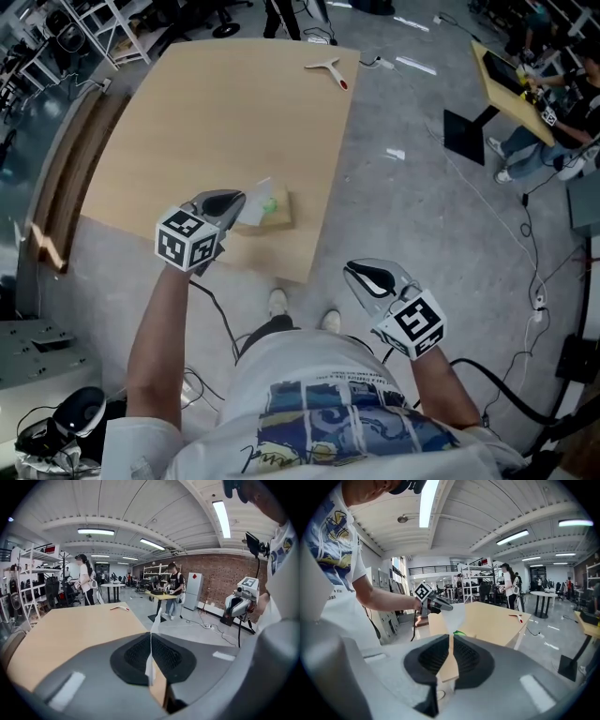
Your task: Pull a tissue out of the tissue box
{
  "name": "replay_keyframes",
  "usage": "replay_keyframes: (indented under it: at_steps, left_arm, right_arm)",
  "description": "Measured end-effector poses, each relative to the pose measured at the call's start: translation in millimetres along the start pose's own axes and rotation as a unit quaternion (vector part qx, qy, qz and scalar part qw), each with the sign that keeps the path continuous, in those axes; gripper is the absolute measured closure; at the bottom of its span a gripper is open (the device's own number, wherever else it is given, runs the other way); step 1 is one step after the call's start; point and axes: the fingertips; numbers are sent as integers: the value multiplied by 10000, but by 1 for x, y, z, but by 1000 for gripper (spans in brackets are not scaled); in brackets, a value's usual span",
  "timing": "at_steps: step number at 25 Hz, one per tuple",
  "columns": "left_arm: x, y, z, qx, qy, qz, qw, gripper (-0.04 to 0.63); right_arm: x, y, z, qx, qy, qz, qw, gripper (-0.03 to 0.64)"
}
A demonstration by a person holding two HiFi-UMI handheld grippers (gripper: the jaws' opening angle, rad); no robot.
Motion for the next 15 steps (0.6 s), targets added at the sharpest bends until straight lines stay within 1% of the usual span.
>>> replay_keyframes:
  at_steps: [8, 15]
  left_arm:
    - [28, 32, -32, 181, 431, -63, 9989, 589]
    - [50, 72, -71, 350, 837, -89, 9958, 589]
  right_arm:
    - [-8, -7, -4, 244, -20, -105, 9996, 598]
    - [-11, -13, -8, 437, -19, -216, 9988, 598]
Point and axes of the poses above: the fingertips, and each gripper's own axes: z forward along the fingers, y to its right, x out of its top, and after that the axes turned 1 degree about y, right-handed
